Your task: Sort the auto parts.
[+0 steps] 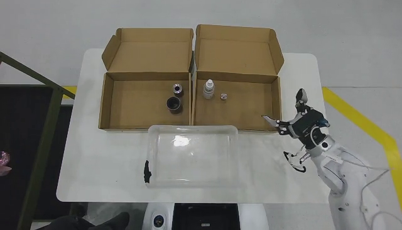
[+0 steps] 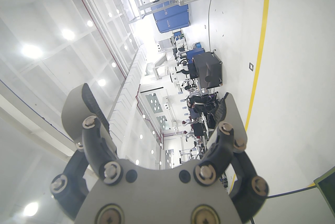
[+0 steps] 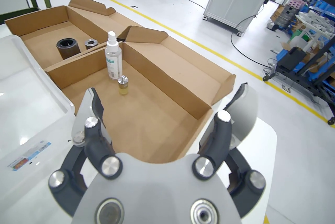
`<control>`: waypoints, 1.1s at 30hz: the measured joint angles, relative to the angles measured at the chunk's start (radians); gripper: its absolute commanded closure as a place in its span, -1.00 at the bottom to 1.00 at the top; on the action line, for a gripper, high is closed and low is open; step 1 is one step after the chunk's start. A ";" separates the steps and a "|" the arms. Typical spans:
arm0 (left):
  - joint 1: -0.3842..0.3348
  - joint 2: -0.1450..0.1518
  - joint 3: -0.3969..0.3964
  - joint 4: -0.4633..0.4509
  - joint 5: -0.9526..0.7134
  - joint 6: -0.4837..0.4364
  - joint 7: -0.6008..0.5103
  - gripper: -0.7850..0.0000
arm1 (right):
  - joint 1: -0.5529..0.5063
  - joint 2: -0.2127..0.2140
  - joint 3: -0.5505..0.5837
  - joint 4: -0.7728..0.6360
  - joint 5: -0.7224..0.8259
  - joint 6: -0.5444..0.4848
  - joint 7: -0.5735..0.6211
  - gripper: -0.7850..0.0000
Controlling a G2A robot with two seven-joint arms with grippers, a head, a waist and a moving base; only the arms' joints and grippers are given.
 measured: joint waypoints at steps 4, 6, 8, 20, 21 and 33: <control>0.000 0.000 0.000 0.000 0.000 0.000 0.000 -1.00 | -0.028 0.003 0.032 0.002 0.019 0.021 -0.019 -1.00; 0.000 0.000 0.000 0.000 0.000 0.000 0.000 -1.00 | -0.039 0.003 0.037 0.009 0.032 0.038 -0.022 -1.00; 0.000 0.000 0.000 0.000 0.000 0.000 0.000 -1.00 | -0.043 0.003 0.038 0.014 0.046 0.051 -0.026 -1.00; 0.000 0.000 0.000 0.000 0.000 0.000 0.000 -1.00 | -0.052 0.004 0.048 0.025 0.064 0.092 -0.047 -1.00; 0.000 0.000 0.000 0.000 0.000 0.000 0.000 -1.00 | -0.052 0.004 0.048 0.025 0.064 0.092 -0.047 -1.00; 0.000 0.000 0.000 0.000 0.000 0.000 0.000 -1.00 | -0.052 0.004 0.048 0.025 0.063 0.092 -0.047 -1.00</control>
